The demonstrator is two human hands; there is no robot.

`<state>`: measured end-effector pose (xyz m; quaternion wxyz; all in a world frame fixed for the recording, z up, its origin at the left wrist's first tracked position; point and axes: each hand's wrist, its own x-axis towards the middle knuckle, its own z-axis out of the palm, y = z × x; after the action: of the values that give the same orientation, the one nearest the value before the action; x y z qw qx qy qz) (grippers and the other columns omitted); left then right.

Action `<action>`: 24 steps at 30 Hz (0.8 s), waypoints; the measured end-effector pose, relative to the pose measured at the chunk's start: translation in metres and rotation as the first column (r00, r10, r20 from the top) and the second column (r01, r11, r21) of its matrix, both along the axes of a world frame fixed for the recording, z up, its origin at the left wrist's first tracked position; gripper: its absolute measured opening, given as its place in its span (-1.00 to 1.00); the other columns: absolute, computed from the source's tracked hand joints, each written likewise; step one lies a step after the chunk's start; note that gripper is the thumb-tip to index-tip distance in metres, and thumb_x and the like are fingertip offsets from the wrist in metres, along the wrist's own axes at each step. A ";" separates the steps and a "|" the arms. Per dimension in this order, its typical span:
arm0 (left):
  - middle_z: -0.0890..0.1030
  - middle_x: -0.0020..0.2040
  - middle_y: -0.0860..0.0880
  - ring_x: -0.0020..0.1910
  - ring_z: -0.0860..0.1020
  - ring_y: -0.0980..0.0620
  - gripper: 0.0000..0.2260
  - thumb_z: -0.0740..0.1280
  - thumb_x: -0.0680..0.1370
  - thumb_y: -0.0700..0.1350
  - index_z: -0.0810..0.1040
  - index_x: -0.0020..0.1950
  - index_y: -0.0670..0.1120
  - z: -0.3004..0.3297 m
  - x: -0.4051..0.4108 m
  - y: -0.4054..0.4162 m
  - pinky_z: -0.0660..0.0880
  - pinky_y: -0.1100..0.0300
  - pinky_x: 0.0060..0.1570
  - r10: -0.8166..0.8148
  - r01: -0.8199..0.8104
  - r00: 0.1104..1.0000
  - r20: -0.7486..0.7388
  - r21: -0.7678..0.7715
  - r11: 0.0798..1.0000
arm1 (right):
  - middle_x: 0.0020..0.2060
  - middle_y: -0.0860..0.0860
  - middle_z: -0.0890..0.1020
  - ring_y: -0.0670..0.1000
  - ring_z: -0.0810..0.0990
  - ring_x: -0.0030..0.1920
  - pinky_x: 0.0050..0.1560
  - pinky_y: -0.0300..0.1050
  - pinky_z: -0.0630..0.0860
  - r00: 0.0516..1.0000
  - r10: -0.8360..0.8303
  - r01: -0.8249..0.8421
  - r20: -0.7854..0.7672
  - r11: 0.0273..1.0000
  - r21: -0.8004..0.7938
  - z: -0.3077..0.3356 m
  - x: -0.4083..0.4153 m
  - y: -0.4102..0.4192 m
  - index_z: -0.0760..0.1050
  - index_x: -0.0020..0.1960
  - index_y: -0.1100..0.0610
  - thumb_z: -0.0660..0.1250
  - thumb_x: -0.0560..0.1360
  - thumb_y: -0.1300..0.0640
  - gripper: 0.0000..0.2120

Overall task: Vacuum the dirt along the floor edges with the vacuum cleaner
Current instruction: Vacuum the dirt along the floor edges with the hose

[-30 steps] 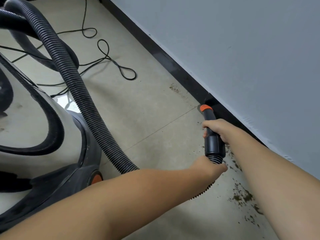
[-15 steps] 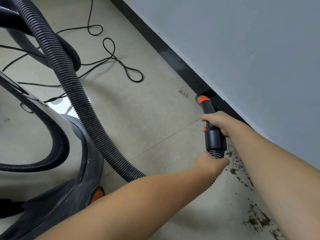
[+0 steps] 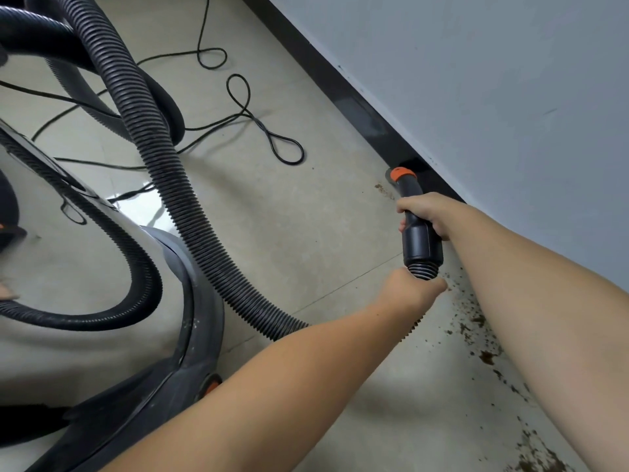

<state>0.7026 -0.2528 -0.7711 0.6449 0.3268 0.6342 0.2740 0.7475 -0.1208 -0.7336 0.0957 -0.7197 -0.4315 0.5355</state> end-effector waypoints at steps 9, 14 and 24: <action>0.39 -0.35 -0.01 -0.44 0.36 0.05 -0.86 0.32 0.45 -0.10 0.36 -0.19 -0.03 0.013 0.032 -0.018 0.34 0.26 -0.46 -0.045 0.046 0.996 0.075 -0.007 0.999 | -0.41 0.11 0.58 0.00 0.59 -0.50 -0.35 -0.14 0.57 0.996 0.081 -0.077 0.048 0.994 -0.072 0.009 0.026 -0.012 0.37 0.15 0.29 0.29 0.46 0.25 -0.71; 0.45 -0.34 0.00 -0.43 0.42 0.07 -0.83 0.35 0.48 -0.05 0.40 -0.24 -0.02 0.012 0.049 -0.042 0.43 0.22 -0.37 -0.108 0.107 0.993 0.042 0.033 0.994 | -0.54 0.07 0.59 0.00 0.60 -0.49 -0.26 -0.08 0.59 0.995 0.079 -0.074 0.052 0.993 -0.092 0.010 0.049 -0.035 0.40 0.08 0.28 0.30 0.43 0.25 -0.75; 0.51 -0.33 -0.02 -0.41 0.48 0.07 -0.81 0.36 0.49 -0.03 0.44 -0.24 -0.08 0.022 0.067 -0.086 0.46 0.23 -0.34 -0.194 0.194 0.980 0.043 0.019 0.981 | -0.46 0.09 0.58 0.00 0.57 -0.50 -0.30 -0.11 0.57 0.997 0.061 -0.055 0.043 0.988 -0.145 0.022 0.075 -0.087 0.40 0.08 0.26 0.28 0.42 0.28 -0.75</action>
<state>0.7701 -0.3385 -0.7494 0.6800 0.3859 0.5827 0.2218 0.8220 -0.2075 -0.7118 0.0178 -0.7244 -0.4148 0.5503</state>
